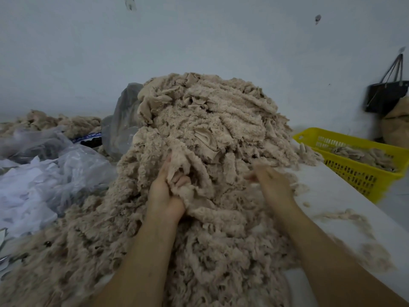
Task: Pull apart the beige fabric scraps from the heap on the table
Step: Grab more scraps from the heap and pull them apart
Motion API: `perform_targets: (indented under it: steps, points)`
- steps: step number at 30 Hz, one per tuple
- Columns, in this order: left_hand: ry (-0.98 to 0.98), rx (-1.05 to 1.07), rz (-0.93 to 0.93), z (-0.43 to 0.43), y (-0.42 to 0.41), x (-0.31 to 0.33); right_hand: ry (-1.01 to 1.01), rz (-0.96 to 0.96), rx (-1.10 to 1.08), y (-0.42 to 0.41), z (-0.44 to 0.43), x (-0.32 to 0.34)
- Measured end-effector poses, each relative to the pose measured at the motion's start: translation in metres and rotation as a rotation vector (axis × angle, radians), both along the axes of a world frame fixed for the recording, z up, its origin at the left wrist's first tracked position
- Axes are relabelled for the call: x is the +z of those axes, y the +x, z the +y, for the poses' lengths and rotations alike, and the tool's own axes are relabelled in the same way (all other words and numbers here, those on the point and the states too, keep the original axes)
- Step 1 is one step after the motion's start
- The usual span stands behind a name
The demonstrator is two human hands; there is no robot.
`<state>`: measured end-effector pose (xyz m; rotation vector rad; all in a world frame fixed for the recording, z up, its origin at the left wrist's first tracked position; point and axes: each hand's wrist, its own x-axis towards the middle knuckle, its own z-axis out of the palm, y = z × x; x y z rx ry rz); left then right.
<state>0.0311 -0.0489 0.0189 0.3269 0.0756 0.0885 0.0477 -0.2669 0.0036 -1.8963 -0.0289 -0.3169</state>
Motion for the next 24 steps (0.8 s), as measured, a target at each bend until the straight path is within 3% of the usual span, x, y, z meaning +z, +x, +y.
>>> perform_targets:
  steps: [5,7,9,12,14,17,19,20,22,24]
  points:
    - [-0.017,0.058,0.003,-0.003,-0.002,0.005,-0.409,-0.116,0.570,-0.007,0.028,-0.003]
    - [-0.023,0.070,-0.035,0.000,-0.002,0.005,-0.621,-0.075,0.663,-0.010,0.033,-0.010]
    - [-0.031,0.076,-0.036,0.002,-0.002,0.006,-0.555,-0.113,0.614,-0.008,0.031,-0.011]
    - [0.058,0.077,-0.004,0.003,-0.001,0.008,-0.142,-0.111,0.432,-0.010,0.025,0.004]
    - [0.312,0.043,0.023,-0.004,0.001,0.007,0.123,-0.061,0.338,-0.012,0.020,0.009]
    - [1.078,0.051,-0.005,-0.023,-0.008,0.005,0.283,-0.034,0.295,-0.013,0.018,0.011]
    - [1.577,0.051,-0.286,-0.036,-0.016,-0.003,0.319,-0.042,0.312,-0.011,0.021,0.009]
    - [1.730,0.044,-0.401,-0.042,-0.018,-0.008,0.337,-0.039,0.327,-0.009,0.022,0.007]
    - [1.822,0.086,-0.484,-0.046,-0.017,-0.014,0.391,-0.031,0.357,-0.008,0.023,0.006]
    - [1.722,0.172,-0.430,-0.043,-0.014,-0.015,0.469,-0.019,0.364,-0.007,0.021,0.008]
